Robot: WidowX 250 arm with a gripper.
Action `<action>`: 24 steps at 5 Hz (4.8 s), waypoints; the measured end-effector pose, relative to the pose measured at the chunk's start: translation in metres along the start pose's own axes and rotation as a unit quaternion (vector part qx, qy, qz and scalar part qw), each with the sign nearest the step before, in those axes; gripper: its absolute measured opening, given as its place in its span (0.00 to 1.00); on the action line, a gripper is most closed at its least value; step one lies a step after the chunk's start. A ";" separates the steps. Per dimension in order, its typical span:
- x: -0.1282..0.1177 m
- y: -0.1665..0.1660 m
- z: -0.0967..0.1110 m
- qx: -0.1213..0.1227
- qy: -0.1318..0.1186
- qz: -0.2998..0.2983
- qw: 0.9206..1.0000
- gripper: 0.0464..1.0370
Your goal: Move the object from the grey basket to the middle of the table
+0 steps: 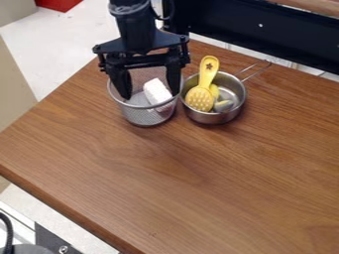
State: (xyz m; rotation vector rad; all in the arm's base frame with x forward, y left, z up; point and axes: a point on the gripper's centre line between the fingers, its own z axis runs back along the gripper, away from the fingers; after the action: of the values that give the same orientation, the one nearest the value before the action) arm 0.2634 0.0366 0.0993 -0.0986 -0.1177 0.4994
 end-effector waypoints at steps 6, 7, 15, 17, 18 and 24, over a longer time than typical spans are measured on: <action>0.026 -0.017 0.000 -0.006 -0.014 0.046 0.999 0.96; 0.049 0.000 0.001 0.001 -0.038 0.084 0.996 0.96; 0.080 0.031 -0.059 0.009 -0.056 0.236 0.970 0.96; 0.075 0.029 -0.071 0.017 -0.063 0.235 0.970 0.96; 0.078 0.027 -0.071 0.007 -0.070 0.243 0.967 0.96; 0.078 0.023 -0.084 0.018 -0.085 0.252 0.964 0.44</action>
State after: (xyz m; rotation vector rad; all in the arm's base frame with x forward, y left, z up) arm 0.3321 0.0890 0.0203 -0.0498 -0.2540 1.0201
